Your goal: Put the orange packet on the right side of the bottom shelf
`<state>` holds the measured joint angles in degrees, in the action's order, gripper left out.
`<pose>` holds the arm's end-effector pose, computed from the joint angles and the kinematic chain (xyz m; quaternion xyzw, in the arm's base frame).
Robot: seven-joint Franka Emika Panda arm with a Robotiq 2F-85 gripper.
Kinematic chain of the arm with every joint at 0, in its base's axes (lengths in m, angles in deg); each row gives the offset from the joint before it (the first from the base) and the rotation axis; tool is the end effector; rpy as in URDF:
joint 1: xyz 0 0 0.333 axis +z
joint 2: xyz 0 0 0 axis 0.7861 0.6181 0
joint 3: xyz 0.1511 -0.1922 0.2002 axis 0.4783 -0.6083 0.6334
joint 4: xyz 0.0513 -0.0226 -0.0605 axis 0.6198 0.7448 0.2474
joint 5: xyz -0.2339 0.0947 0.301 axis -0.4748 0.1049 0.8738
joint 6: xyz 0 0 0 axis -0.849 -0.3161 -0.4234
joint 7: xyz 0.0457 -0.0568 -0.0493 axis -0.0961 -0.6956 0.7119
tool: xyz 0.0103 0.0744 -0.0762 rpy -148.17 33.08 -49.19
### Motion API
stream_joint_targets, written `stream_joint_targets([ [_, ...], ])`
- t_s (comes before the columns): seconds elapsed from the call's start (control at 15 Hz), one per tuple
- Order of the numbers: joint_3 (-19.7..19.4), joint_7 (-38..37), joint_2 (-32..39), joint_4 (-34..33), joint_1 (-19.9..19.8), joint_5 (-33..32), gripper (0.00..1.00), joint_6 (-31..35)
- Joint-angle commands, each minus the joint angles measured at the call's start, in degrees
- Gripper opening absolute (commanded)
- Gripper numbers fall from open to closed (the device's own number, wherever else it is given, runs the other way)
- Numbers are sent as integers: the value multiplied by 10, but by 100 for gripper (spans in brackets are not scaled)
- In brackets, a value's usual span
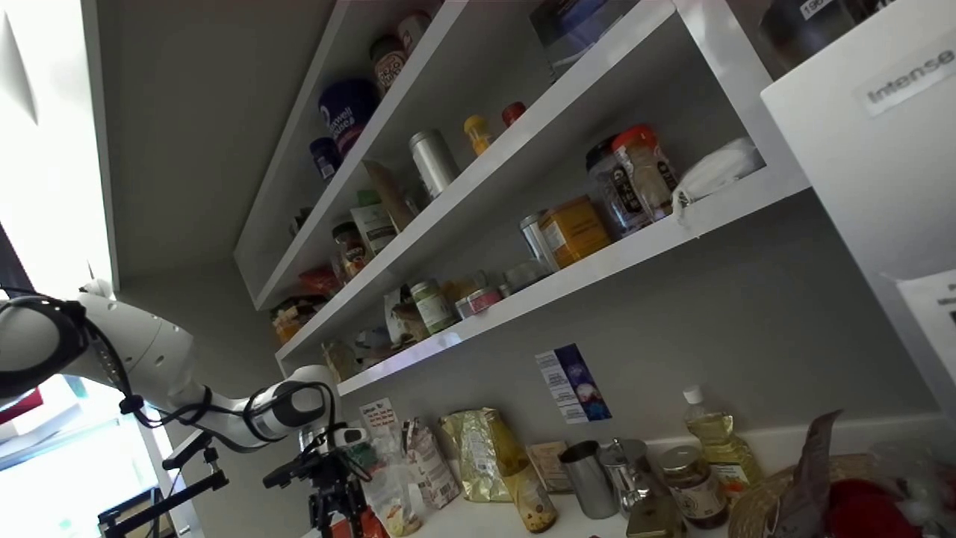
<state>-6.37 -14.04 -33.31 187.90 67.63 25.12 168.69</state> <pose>0.5118 0.2635 0.3004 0.9787 0.1595 -0.1202 0.0476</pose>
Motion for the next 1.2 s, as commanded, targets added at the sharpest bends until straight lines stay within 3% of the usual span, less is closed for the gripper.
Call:
stream_joint_targets([
  [0.0,-9,-79,48,-53,16,18,100,7],
  [0.27,-9,-131,60,-48,29,27,100,20],
  [0.6,-10,-162,74,-36,52,24,100,90],
  [0.67,-10,-160,76,-37,53,27,100,92],
  [0.73,-4,-136,80,-51,46,44,100,40],
  [0.8,-10,-146,73,-37,52,31,100,69],
  [1.13,-10,-145,74,-38,51,37,100,54],
])
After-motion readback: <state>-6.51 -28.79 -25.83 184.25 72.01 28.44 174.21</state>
